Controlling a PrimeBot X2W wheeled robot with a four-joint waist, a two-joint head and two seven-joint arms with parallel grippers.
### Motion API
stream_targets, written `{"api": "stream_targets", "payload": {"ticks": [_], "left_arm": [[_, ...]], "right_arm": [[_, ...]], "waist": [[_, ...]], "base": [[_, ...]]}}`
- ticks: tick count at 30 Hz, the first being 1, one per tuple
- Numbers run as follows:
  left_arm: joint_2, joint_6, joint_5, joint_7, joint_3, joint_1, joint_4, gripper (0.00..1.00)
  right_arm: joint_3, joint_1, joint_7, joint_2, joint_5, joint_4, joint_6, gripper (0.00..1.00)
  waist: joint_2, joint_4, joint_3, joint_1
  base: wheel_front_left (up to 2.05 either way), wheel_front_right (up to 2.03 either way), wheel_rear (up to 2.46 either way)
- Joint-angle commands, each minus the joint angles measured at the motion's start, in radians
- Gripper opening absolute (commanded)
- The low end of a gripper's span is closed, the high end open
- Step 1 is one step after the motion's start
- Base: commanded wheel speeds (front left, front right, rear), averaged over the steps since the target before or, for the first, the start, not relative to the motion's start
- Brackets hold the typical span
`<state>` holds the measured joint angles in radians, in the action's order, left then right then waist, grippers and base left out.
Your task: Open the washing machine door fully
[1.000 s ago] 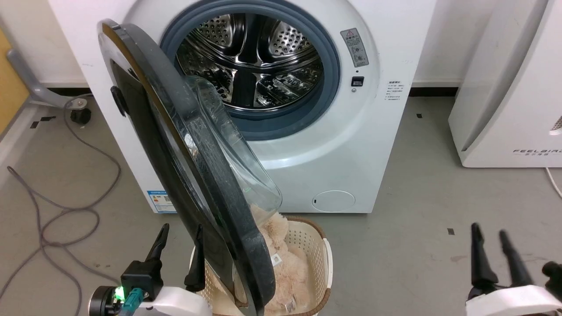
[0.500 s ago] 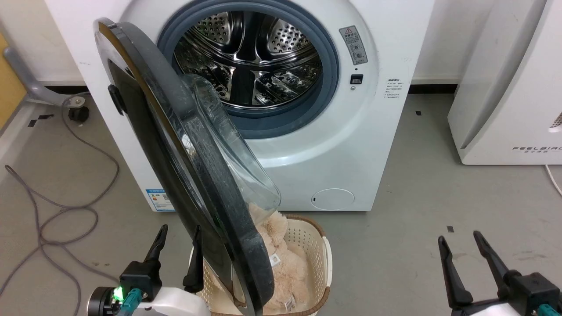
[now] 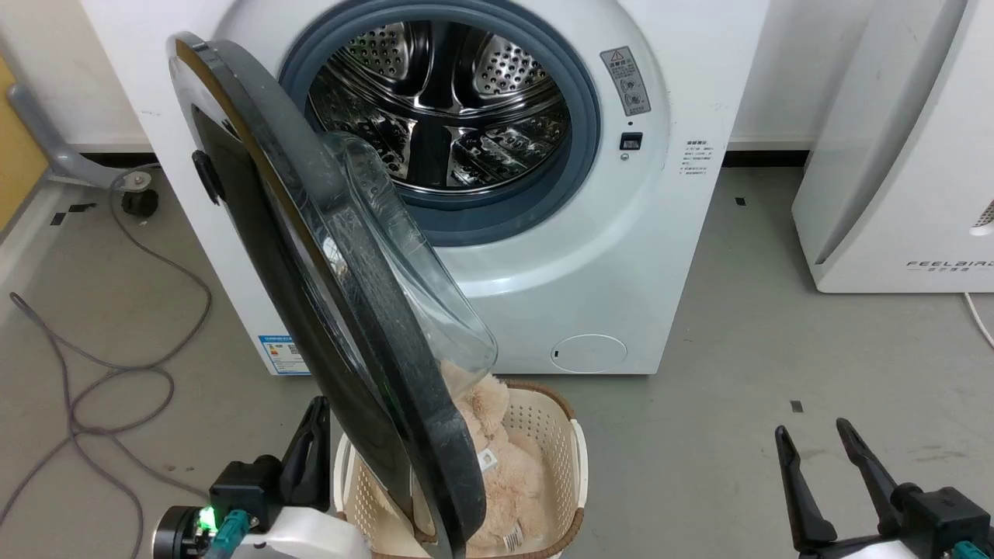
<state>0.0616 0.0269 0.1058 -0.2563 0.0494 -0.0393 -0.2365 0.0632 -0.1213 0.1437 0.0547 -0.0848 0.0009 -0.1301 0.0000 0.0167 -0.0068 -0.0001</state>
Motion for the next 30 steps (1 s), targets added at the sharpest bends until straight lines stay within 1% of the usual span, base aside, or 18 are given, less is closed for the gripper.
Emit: {"api": "stream_targets", "payload": {"ticks": [1,7,11,15,20,26,30], "left_arm": [[0.001,-0.001,-0.005,-0.006,-0.005,0.004,0.009,0.00],[0.001,-0.017,-0.009,-0.006,-0.027,-0.009,0.103,0.00],[0.006,-0.032,-0.022,-0.006,-0.038,-0.019,0.193,0.00],[0.012,-0.049,-0.039,-0.006,-0.048,-0.028,0.296,0.00],[0.019,-0.058,-0.063,-0.006,-0.045,-0.048,0.449,0.00],[0.023,-0.055,-0.089,-0.006,-0.019,-0.081,0.652,0.00],[0.024,-0.035,-0.094,-0.006,0.023,-0.099,0.761,0.00]], "right_arm": [[0.002,-0.006,0.004,-0.004,-0.004,0.003,-0.001,1.00],[0.009,-0.007,0.000,-0.004,-0.011,0.006,-0.001,1.00],[0.012,-0.009,-0.001,-0.004,-0.015,0.008,-0.001,1.00],[0.013,-0.011,0.000,-0.004,-0.019,0.011,-0.001,1.00],[0.013,-0.011,0.000,-0.004,-0.022,0.014,-0.001,1.00],[0.013,-0.009,0.002,-0.004,-0.023,0.017,-0.001,1.00],[0.011,-0.008,0.001,-0.004,-0.024,0.021,-0.001,1.00]], "waist": [[0.0000,0.000,0.000,0.0001],[0.0000,0.003,-0.002,0.0001],[0.0000,0.006,-0.004,0.0001],[0.0000,0.007,-0.006,0.0001],[0.0000,0.007,-0.004,0.0001],[0.0000,0.003,0.003,0.0001],[0.0000,0.000,0.007,0.0001]], "base": [[0.00,0.00,0.00],[0.00,0.00,0.00],[0.00,0.00,0.00],[0.00,0.00,0.00],[0.00,0.00,0.00],[0.00,0.00,0.00],[0.00,0.00,0.00]]}}
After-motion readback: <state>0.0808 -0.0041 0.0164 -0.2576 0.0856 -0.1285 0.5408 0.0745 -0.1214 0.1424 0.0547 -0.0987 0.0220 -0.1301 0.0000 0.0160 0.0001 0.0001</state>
